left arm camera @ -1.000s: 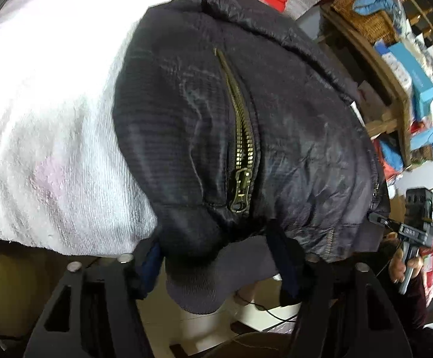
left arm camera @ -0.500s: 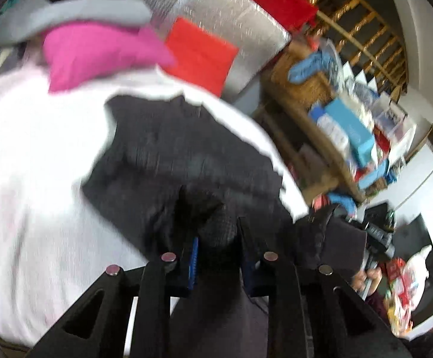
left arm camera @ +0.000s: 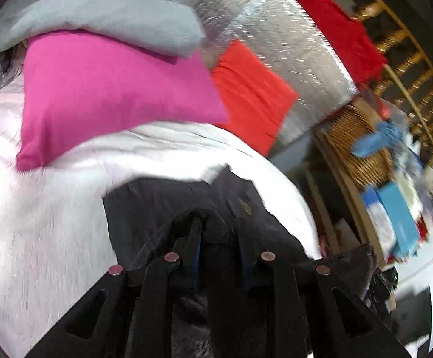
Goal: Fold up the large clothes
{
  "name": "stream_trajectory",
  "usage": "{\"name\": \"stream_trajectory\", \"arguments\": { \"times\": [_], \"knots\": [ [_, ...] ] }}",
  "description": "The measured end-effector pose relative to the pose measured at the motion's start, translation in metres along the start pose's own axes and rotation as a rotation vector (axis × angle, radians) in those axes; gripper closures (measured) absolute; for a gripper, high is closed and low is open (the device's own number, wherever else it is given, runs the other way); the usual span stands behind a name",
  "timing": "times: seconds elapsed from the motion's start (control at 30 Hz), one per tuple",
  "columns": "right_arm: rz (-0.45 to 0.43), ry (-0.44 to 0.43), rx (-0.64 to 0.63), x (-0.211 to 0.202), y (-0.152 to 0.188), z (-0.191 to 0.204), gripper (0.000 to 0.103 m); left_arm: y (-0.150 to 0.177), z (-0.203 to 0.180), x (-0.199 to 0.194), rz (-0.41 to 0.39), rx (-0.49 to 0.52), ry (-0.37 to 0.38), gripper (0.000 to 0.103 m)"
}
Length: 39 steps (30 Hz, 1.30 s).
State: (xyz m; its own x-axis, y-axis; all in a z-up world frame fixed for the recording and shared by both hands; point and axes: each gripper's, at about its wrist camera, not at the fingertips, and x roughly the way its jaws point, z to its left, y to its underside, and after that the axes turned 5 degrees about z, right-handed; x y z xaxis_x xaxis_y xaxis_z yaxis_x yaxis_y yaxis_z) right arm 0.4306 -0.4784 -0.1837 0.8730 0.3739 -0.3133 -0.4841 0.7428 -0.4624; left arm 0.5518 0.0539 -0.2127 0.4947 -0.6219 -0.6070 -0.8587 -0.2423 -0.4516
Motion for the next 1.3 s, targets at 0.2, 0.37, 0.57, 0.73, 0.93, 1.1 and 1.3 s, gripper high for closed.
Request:
{"name": "stream_trajectory", "arguments": {
  "times": [0.2,0.37,0.57,0.73,0.93,1.1,1.3],
  "knots": [
    [-0.008,0.071,-0.032,0.063,-0.037,-0.017,0.087,-0.051,0.013,0.06,0.032,-0.04,-0.057,0.082],
    [-0.031,0.089,-0.008,0.1,-0.054,-0.046,0.087,-0.069,0.02,0.097,0.044,-0.052,-0.085,0.081],
    [0.049,0.035,0.163,0.124,-0.064,-0.082,0.081,-0.063,0.062,0.137,0.1,-0.187,-0.085,0.07],
    [-0.07,-0.064,0.249,0.089,-0.07,-0.089,0.017,-0.058,0.07,0.101,-0.041,-0.255,-0.038,0.028],
    [-0.132,-0.11,0.265,0.036,-0.074,-0.071,0.015,-0.026,0.05,0.026,-0.16,-0.234,-0.053,0.026],
    [-0.102,-0.099,0.255,0.002,-0.053,-0.045,0.015,0.049,0.02,-0.013,-0.126,-0.207,-0.071,0.026],
    [0.007,-0.025,0.255,-0.035,0.027,-0.036,0.015,0.138,0.0,-0.022,0.009,-0.25,-0.092,0.026]
  ]
}}
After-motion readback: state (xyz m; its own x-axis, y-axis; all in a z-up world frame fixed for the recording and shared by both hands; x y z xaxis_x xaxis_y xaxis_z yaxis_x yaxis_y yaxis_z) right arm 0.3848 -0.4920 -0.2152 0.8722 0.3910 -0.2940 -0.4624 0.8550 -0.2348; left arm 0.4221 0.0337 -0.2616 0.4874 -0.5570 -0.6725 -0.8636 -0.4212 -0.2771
